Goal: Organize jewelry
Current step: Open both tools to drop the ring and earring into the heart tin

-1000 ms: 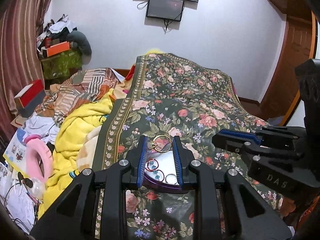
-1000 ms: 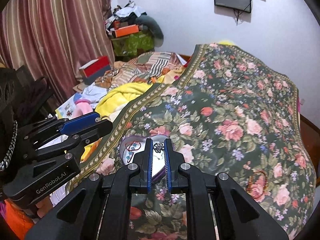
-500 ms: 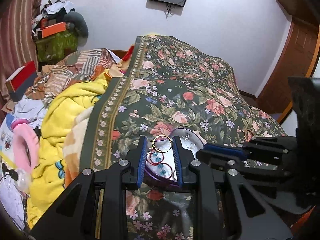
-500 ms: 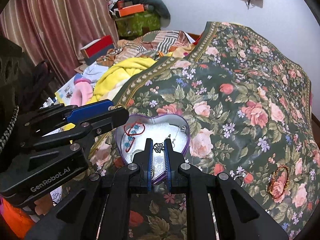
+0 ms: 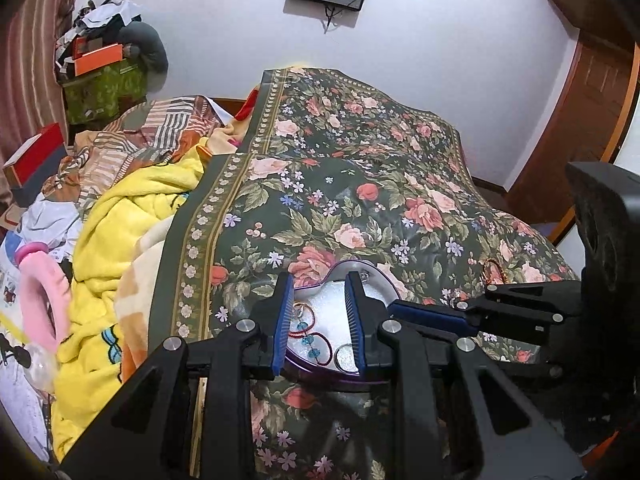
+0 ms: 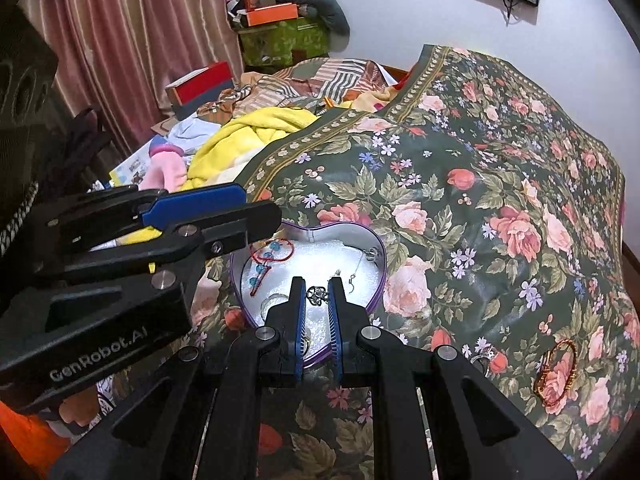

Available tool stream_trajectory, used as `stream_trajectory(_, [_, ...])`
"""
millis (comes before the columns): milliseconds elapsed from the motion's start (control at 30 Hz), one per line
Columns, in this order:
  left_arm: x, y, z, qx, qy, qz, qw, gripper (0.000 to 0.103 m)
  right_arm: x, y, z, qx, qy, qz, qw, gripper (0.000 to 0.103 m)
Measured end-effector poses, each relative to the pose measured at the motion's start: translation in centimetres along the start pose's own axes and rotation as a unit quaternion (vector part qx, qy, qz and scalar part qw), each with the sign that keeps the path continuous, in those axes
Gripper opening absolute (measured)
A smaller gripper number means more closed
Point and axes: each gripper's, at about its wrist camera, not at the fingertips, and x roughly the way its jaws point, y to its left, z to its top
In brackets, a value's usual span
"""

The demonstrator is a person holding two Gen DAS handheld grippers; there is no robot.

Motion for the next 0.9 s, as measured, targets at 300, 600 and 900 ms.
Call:
stream_trajectory(300, [-1.5,0.2,0.5,-0.008,-0.011,0.01,0.9999,0.025,-1.4,-0.2,0.1,-0.003,-0.015,-0.013,1.0,0.033])
stream_trajectory(600, [-4.0,-1.4,1.4,0.006,-0.036,0.017,0.9992,0.03,-4.4,-2.2,0.2,0.025,-0.045,-0.033,0.998,0.033])
stream_trajectory(900, [-4.9,-5.0,1.8,0.031,-0.045,0.008,0.9985,0.031,-8.2,-5.8,-1.1,0.058,-0.077,-0.061,0.994,0.033])
